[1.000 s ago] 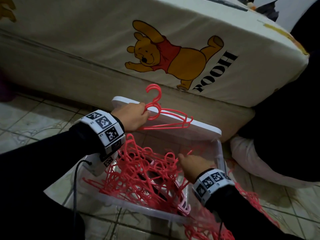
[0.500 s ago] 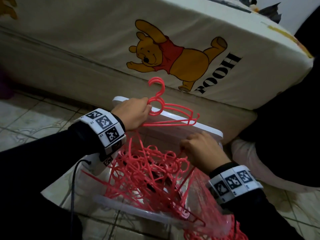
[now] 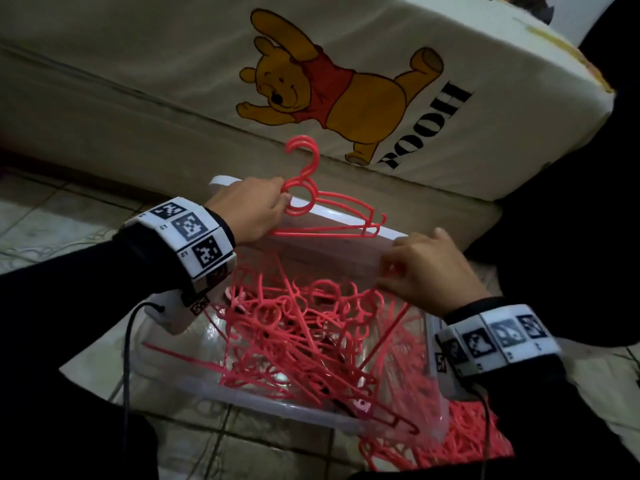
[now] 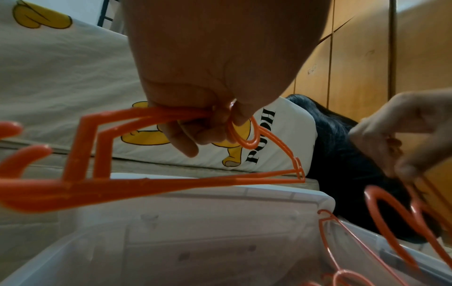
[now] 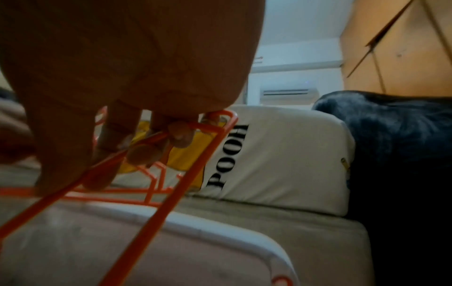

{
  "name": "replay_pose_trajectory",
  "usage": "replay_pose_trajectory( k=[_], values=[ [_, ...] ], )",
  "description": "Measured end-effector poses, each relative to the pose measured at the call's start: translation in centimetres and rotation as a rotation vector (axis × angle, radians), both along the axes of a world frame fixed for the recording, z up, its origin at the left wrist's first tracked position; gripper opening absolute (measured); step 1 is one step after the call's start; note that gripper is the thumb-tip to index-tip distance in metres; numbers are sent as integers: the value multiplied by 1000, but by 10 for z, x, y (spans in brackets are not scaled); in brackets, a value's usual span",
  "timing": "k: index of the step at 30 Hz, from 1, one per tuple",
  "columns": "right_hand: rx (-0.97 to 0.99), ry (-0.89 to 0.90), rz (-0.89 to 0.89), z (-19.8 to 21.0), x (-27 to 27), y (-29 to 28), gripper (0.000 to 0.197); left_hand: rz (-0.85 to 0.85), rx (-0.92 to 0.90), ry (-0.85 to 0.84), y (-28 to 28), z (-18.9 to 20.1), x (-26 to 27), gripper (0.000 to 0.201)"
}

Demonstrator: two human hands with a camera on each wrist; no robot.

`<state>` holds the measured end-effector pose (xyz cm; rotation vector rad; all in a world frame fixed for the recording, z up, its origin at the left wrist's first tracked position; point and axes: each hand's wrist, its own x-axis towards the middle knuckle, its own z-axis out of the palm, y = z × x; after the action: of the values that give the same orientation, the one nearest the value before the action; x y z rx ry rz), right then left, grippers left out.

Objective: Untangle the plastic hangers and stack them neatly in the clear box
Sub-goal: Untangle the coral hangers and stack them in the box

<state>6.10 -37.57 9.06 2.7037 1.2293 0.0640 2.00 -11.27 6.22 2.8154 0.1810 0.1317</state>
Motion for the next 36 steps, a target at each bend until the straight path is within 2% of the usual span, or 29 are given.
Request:
replay_pose_trajectory(
  k=[3, 8, 16, 21, 25, 28, 31, 36],
  values=[
    [-57, 23, 24, -19, -2, 8, 26, -6, 6, 7, -1, -3, 0, 26],
    [-45, 34, 78, -24, -3, 13, 18, -30, 20, 3, -1, -4, -1, 23],
    [-188, 12, 211, -46, -25, 40, 17, -57, 63, 25, -5, -5, -5, 23],
    [-205, 23, 246, -61, -32, 49, 17, -82, 59, 42, -6, -9, -6, 30],
    [-65, -49, 155, -33, -12, 39, 25, -116, 43, 56, -6, -11, -6, 24],
    [162, -26, 69, -2, 1, 20, 26, -131, 5, 75, -8, -11, -7, 22],
    [393, 8, -23, 22, 9, 5, 29, -107, -63, 72, -11, -11, -7, 32],
    [575, 132, -144, 19, 20, -6, 27, -16, -165, 35, -10, -2, -4, 26]
  ],
)
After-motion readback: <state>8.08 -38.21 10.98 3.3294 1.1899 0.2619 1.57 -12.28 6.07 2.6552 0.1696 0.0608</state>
